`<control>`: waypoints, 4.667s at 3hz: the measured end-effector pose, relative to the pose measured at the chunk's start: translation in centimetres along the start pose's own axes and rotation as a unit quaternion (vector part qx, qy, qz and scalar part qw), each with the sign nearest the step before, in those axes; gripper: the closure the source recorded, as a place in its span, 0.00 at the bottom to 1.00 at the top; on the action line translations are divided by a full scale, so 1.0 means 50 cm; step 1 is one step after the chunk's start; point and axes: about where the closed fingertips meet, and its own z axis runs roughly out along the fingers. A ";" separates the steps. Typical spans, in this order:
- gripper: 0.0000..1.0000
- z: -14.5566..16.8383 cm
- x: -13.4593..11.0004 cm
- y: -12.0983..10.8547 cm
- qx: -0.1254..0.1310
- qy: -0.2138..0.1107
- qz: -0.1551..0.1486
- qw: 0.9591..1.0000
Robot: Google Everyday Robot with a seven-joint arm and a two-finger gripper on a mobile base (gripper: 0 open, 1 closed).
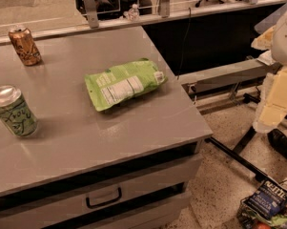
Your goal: Move orange can near green rice chip bag
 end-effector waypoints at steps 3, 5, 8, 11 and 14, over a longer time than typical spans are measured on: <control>0.00 -0.004 -0.061 -0.099 0.045 -0.131 -0.004 0.990; 0.00 0.020 -0.274 -0.209 0.062 -0.346 -0.054 0.935; 0.00 0.059 -0.508 -0.238 0.034 -0.430 -0.096 0.897; 0.00 0.169 -0.638 -0.298 0.093 -0.515 0.005 0.852; 0.00 0.308 -0.822 -0.390 0.053 -0.545 0.065 0.834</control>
Offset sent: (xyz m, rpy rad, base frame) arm 0.0307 0.0150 0.0080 0.1204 -0.0895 0.0323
